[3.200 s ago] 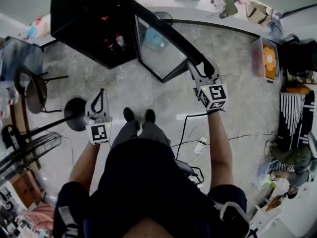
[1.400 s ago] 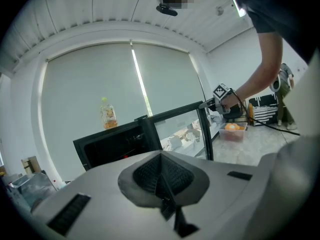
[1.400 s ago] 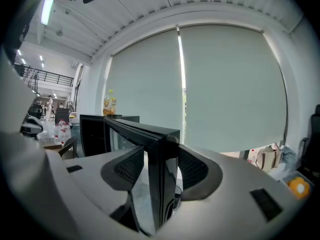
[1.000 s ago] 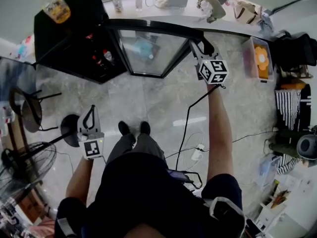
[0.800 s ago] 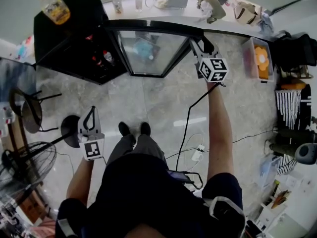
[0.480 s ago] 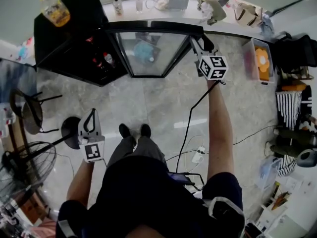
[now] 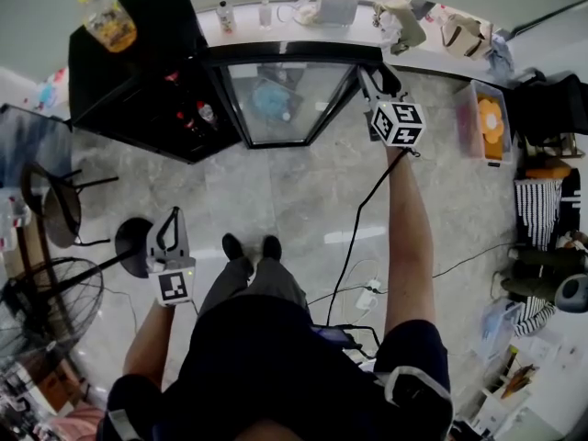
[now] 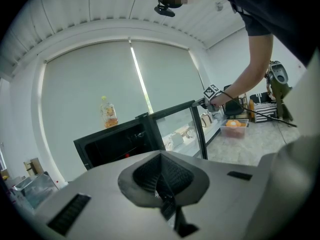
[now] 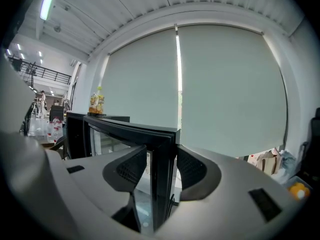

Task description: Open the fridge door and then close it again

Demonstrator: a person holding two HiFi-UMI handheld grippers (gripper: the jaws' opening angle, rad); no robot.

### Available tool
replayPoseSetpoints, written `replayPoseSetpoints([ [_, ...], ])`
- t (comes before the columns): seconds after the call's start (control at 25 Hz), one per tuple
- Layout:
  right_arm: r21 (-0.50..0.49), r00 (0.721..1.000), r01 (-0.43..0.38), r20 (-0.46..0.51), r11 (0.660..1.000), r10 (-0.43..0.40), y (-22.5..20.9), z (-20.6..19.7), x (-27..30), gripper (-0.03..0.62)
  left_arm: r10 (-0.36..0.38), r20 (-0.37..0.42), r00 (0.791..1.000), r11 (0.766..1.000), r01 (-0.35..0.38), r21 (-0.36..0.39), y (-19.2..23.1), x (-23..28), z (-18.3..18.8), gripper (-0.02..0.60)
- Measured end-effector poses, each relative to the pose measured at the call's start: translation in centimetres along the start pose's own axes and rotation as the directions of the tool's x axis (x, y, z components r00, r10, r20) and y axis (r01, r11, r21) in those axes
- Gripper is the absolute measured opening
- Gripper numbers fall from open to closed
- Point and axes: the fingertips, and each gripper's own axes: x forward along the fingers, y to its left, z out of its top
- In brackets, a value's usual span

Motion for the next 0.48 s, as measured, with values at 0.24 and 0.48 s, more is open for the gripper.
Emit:
replayPoseSetpoints([
  [0.24,0.002,1.000,0.020,0.005,1.000,-0.020,-0.7,0.2,1.1,0.189,0.001,0.005,1.000,1.000,-0.001,0.014,-0.1,-0.1,-0.1,0.021],
  [0.48,0.004,0.999,0.038,0.015,0.999,-0.038,-1.1,0.4,2.6,0.186,0.016,0.002,1.000,1.000,-0.016,-0.012,0.3,-0.1,-0.2,0.021],
])
